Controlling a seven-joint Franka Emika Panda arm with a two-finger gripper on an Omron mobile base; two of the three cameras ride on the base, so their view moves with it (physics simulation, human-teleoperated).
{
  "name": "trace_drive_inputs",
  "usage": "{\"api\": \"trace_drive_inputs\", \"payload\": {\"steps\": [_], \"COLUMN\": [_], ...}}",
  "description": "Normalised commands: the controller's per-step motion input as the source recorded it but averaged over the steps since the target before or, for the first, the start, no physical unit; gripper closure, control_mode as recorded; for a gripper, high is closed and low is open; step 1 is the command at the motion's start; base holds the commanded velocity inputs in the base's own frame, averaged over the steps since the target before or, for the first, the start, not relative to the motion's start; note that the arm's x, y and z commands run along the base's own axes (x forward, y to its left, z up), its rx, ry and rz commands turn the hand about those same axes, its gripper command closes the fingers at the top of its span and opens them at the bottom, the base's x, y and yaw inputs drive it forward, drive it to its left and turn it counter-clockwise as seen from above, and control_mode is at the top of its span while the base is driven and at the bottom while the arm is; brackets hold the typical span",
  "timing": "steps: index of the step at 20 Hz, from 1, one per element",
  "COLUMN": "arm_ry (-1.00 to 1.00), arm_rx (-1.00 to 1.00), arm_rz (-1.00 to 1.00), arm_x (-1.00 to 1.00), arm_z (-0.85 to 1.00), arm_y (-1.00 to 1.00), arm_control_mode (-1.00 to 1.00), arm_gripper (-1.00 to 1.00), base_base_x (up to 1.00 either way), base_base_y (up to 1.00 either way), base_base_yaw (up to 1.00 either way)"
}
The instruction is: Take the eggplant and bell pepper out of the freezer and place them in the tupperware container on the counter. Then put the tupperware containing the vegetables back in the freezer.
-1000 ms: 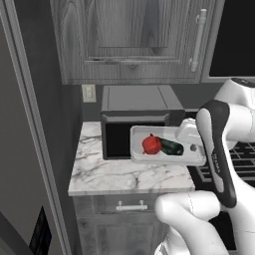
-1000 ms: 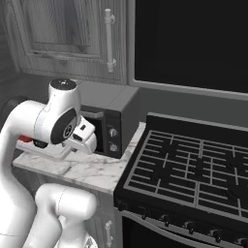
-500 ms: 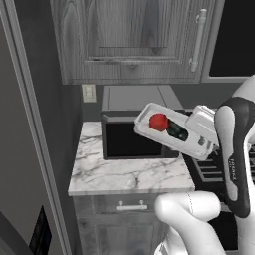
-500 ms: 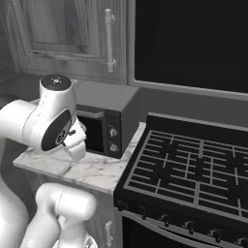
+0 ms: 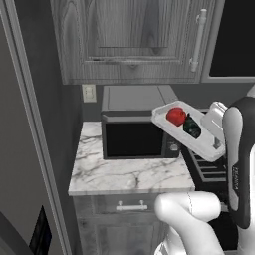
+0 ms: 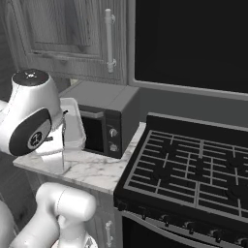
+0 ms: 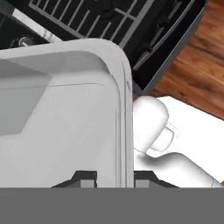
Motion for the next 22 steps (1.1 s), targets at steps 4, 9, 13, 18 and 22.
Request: {"api": "trace_drive_inputs", "payload": {"steps": [4,9,13,18,22], "arm_ry": [0.06,0.08,0.06,-0.13,-0.24], "arm_rx": [0.0,0.0,0.0,0.02,0.05], "arm_rz": [-0.36,-0.37,-0.37,-0.23,-0.07], "arm_x": [-0.53,-0.47,-0.25,0.0,0.0], "arm_z": [0.12,0.22,0.03,0.0,0.0], "arm_y": [-0.06,0.0,0.0,0.06,0.08], "arm_control_mode": [-1.0,-1.0,-1.0,-1.0,-1.0], "arm_gripper": [1.0,1.0,1.0,1.0,1.0], "base_base_x": [0.0,0.0,0.0,0.0,0.0], "base_base_y": [0.0,0.0,0.0,0.0,0.0], "base_base_yaw": [0.0,0.0,0.0,0.0,0.0]}}
